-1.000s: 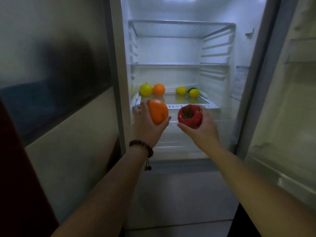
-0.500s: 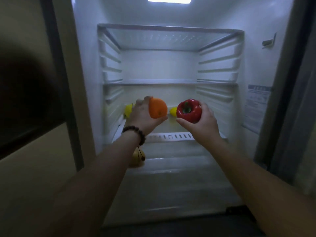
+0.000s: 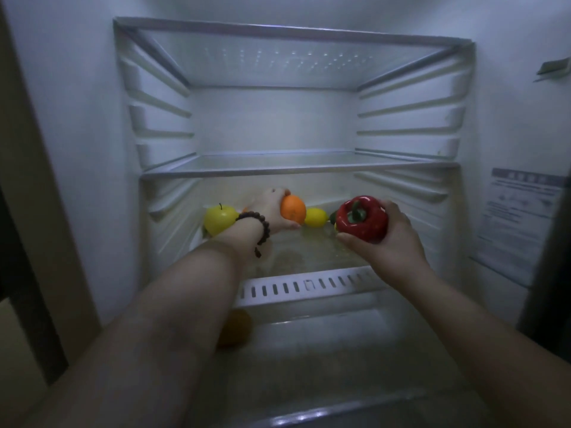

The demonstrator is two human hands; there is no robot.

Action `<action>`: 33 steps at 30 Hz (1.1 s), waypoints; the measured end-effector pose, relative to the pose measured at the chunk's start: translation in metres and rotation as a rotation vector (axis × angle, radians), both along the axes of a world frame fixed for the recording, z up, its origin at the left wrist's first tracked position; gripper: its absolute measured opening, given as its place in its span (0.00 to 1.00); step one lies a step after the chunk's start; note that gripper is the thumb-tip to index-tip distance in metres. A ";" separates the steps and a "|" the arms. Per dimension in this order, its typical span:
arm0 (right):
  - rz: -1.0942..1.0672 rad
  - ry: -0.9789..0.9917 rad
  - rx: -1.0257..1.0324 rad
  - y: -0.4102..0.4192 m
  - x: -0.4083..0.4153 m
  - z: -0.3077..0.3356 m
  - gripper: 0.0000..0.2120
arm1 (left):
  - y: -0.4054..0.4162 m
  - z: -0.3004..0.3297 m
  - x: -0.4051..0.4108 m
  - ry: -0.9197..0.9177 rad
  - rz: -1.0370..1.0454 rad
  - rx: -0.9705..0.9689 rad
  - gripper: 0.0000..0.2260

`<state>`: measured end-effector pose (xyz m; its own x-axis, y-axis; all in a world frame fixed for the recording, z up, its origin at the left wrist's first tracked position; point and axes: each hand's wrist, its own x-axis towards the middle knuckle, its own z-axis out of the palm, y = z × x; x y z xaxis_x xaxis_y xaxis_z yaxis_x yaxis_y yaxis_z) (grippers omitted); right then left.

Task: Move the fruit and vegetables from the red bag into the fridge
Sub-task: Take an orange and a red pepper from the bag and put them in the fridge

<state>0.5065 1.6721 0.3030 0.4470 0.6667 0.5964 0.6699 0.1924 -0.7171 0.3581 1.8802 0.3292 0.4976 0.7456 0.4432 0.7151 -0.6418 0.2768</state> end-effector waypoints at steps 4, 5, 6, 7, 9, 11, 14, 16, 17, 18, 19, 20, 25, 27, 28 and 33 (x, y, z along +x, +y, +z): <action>0.020 -0.011 -0.015 -0.006 -0.002 -0.003 0.34 | 0.012 -0.012 0.002 0.042 0.036 0.005 0.38; 0.029 -0.015 -0.018 -0.007 -0.003 -0.004 0.34 | 0.014 -0.015 0.004 0.037 0.034 0.004 0.36; 0.038 -0.021 -0.020 -0.008 -0.005 -0.004 0.33 | 0.015 -0.017 0.006 0.040 0.027 0.006 0.35; 0.046 -0.027 -0.024 -0.009 -0.007 -0.004 0.33 | 0.015 -0.018 0.008 0.050 0.019 0.009 0.35; 0.054 -0.033 -0.028 -0.009 -0.009 -0.004 0.32 | 0.015 -0.020 0.012 0.066 0.014 0.021 0.34; 0.056 -0.038 -0.046 -0.009 -0.010 -0.004 0.34 | 0.013 -0.021 0.013 0.083 0.024 0.041 0.34; 0.059 -0.039 -0.063 -0.011 -0.011 -0.004 0.34 | 0.007 -0.020 0.009 0.120 0.046 0.061 0.38; 0.071 -0.038 -0.064 -0.013 -0.012 -0.003 0.33 | 0.000 -0.017 0.004 0.128 0.066 0.078 0.41; 0.081 -0.037 -0.062 -0.015 -0.013 -0.002 0.33 | -0.004 -0.015 0.000 0.130 0.078 0.090 0.41; 0.091 -0.036 -0.056 -0.016 -0.014 -0.001 0.33 | -0.010 -0.013 -0.003 0.132 0.089 0.107 0.42; 0.100 -0.036 -0.052 -0.017 -0.015 0.001 0.33 | -0.016 -0.010 -0.008 0.137 0.100 0.131 0.41; 0.109 -0.034 -0.048 -0.017 -0.015 0.002 0.33 | -0.024 -0.007 -0.012 0.141 0.112 0.157 0.41; 0.168 -0.043 -0.054 -0.021 -0.023 0.009 0.35 | -0.073 0.010 -0.037 0.140 0.156 0.247 0.39; 0.207 -0.024 -0.054 -0.024 -0.028 0.012 0.38 | -0.096 0.013 -0.046 0.162 0.163 0.252 0.38; 0.226 -0.005 -0.054 -0.026 -0.031 0.014 0.39 | -0.109 0.014 -0.051 0.160 0.163 0.249 0.38; 0.338 0.030 -0.074 -0.040 -0.051 0.024 0.39 | -0.182 0.023 -0.080 0.126 0.163 0.190 0.37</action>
